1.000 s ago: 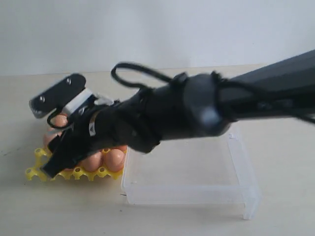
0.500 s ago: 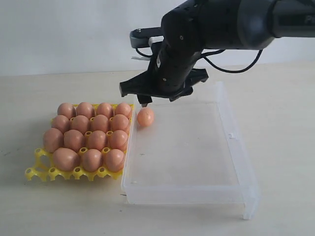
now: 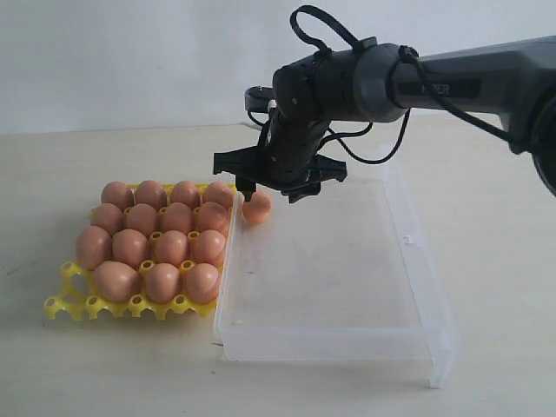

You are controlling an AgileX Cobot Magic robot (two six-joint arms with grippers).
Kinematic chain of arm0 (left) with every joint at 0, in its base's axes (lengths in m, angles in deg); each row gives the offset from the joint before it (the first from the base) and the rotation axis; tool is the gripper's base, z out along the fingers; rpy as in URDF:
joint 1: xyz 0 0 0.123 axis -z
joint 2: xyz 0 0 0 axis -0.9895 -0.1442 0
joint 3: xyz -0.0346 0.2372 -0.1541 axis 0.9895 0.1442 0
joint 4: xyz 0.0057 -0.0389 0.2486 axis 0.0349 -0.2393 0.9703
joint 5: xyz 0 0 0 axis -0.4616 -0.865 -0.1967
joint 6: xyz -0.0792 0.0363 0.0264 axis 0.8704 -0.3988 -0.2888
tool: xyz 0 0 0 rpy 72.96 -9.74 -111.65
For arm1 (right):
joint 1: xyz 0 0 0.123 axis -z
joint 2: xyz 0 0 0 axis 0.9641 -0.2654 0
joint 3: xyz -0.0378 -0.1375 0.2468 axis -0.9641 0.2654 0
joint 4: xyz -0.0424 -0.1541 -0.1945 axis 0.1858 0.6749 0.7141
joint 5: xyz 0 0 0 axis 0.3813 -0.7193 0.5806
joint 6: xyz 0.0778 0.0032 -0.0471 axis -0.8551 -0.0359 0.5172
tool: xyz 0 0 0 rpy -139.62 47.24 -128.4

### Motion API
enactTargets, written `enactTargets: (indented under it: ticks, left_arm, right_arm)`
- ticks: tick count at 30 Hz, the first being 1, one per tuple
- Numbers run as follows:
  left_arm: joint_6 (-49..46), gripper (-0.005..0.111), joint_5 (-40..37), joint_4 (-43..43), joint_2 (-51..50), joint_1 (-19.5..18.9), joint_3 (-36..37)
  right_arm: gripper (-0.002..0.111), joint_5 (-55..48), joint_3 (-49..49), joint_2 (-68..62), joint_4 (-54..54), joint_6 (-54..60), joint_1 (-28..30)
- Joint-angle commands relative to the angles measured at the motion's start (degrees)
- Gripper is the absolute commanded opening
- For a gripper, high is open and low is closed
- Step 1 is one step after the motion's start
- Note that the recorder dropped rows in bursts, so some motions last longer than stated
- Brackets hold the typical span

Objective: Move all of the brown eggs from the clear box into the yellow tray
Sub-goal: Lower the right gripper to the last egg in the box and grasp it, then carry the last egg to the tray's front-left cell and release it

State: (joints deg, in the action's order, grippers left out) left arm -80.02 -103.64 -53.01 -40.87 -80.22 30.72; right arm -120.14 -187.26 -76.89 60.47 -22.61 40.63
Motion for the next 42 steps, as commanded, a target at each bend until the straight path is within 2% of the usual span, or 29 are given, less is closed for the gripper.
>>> enactTargets:
  ticks: [1,11,12,15,16,21,23,25,27,31,35,42]
  left_arm:
    - [0.33,0.0,0.36,0.0,0.35,0.34,-0.23]
    - [0.33,0.0,0.36,0.0,0.35,0.34,-0.23]
    - [0.33,0.0,0.36,0.0,0.35,0.34,-0.23]
    - [0.33,0.0,0.36,0.0,0.35,0.34,-0.23]
    - [0.33,0.0,0.36,0.0,0.35,0.34,-0.23]
    - [0.33,0.0,0.36,0.0,0.35,0.34,-0.23]
    - [0.33,0.0,0.36,0.0,0.35,0.34,-0.23]
    - [0.33,0.0,0.36,0.0,0.35,0.34,-0.23]
    - [0.33,0.0,0.36,0.0,0.35,0.34,-0.23]
    - [0.33,0.0,0.36,0.0,0.35,0.34,-0.23]
    - [0.33,0.0,0.36,0.0,0.35,0.34,-0.23]
    - [0.33,0.0,0.36,0.0,0.35,0.34,-0.23]
  right_arm:
    - [0.062,0.69,-2.58,-1.8,0.43,-0.12,0.16]
    - [0.057,1.72,-5.72,-5.94,0.46,0.52,0.16]
    - [0.053,1.82,-5.72,-6.21,0.46,1.95,0.16]
    - [0.021,1.61,-5.72,-6.35,0.46,3.41,0.16]
    - [0.0,1.4,-5.72,-6.13,0.46,4.77,0.16]
    - [0.0,0.13,-5.15,0.58,5.29,8.88,-0.04]
    - [0.0,7.28,-2.24,5.65,3.9,18.66,-2.02]
    - [0.0,17.91,2.86,10.44,-1.95,32.24,-5.44]
    - [0.0,32.62,9.54,12.38,-8.87,43.86,-11.15]
    - [0.0,45.61,13.54,8.82,-8.32,45.3,-18.78]
    - [0.0,48.52,13.42,3.04,-8.19,47.99,-22.41]
    - [0.0,47.79,13.42,-0.09,-8.41,47.77,-23.88]
